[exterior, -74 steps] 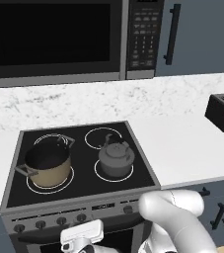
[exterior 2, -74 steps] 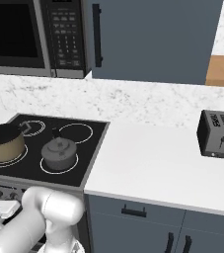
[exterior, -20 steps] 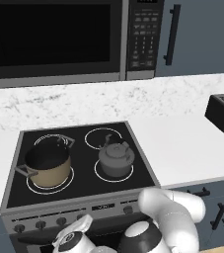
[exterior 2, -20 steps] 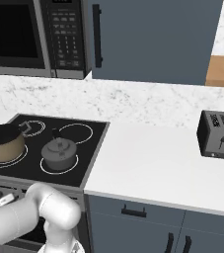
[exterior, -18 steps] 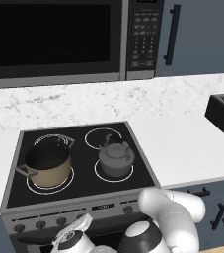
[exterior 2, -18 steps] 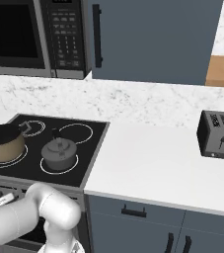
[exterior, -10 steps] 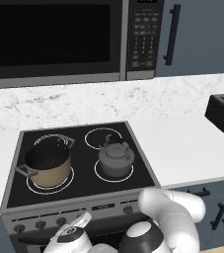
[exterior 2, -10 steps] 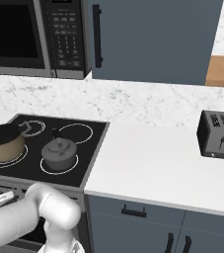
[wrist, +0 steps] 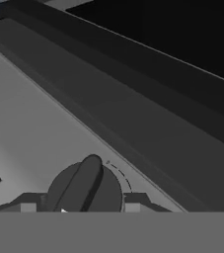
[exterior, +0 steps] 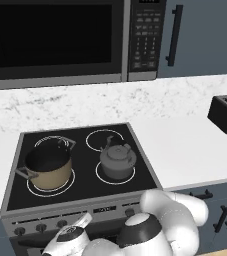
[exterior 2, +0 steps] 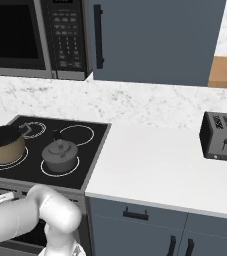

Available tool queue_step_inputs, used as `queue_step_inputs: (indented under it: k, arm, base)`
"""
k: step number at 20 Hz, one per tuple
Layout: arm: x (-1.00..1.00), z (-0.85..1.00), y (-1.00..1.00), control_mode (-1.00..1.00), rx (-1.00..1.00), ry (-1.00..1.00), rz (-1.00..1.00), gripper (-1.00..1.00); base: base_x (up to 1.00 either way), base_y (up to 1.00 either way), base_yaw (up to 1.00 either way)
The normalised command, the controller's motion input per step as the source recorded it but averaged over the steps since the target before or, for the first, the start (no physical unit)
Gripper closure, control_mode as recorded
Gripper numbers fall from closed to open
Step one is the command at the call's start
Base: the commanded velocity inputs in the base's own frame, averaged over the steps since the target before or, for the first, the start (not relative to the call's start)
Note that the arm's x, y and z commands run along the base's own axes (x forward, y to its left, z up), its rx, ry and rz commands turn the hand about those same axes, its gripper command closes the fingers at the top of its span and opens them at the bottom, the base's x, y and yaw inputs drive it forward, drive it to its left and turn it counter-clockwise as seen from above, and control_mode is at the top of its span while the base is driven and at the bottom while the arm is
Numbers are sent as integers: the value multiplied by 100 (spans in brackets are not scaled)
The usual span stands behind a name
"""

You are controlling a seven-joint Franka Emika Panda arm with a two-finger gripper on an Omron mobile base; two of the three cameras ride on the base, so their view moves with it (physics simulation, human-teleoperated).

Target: Pick the kettle from the counter and place it on a stove burner. Then turn the burner on.

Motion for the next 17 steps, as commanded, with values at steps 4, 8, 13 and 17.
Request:
queue_step_inputs:
  k: [4,8,13,17]
  arm:
    - [21,40,33,-100,-45,36,37,100]
    - [7,38,31,-100,-39,31,46,100]
    - [0,25,7,-100,-26,24,66,100]
    - [0,4,11,-100,-18,14,37,100]
  base:
    - [0,0,0]
    - [0,0,0]
    - [0,0,0]
    - [0,0,0]
